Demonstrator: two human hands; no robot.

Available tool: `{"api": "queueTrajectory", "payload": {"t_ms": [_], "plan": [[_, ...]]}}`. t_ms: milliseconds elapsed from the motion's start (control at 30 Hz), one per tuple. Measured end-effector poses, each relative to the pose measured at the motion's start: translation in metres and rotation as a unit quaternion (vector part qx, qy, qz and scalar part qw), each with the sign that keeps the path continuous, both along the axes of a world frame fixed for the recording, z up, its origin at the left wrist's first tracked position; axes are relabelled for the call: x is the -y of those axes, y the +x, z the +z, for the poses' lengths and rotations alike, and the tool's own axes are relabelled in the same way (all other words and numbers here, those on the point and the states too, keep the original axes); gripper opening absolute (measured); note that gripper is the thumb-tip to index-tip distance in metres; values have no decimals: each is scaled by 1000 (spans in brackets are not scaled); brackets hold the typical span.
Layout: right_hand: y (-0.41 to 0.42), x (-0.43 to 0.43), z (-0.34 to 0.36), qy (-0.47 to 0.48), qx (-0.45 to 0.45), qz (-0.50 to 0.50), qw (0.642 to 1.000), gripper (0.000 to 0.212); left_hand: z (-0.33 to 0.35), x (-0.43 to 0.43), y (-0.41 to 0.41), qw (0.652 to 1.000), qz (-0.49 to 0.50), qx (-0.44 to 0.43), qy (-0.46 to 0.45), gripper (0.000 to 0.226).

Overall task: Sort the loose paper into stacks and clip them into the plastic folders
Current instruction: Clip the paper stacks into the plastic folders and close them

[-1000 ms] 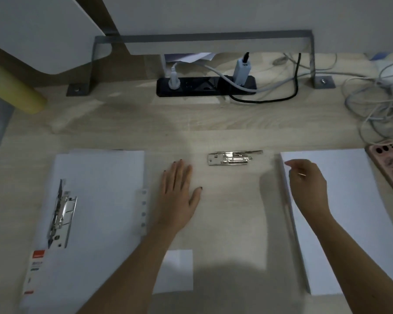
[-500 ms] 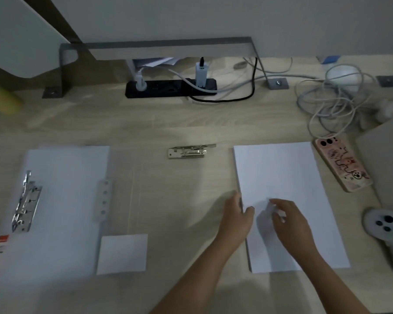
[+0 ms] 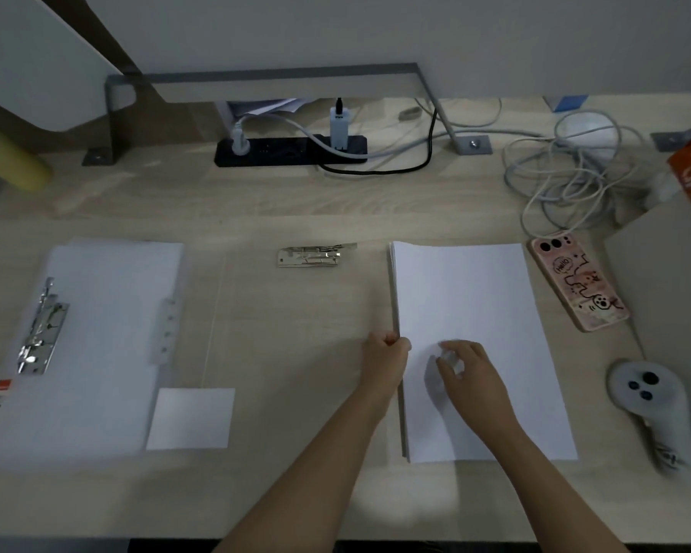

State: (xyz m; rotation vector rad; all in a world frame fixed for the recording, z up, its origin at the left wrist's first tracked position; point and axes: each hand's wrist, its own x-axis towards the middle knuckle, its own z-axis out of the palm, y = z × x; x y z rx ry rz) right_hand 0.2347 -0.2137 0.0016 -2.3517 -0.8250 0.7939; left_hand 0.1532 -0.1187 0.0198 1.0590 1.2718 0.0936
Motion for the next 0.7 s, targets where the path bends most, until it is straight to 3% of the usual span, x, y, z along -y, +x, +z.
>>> {"api": "queueTrajectory", "payload": {"t_ms": [67,200,400,533,700], "plan": [[-1,-1,1,5,-22,-4,1000,36,-1,9,-6,999,-6,38,-18,20],[-2,1,13,55,-124,-49,990,40,-5,32,-14,992,-46,118,9,24],[10,12,25,117,-228,-128,958,23,-10,55,-6,983,-100,144,62,42],[12,15,19,107,-220,-127,961,49,-13,53,-1,985,-83,129,76,47],[9,15,15,117,-222,-120,961,27,-13,47,0,983,-81,136,93,46]]}}
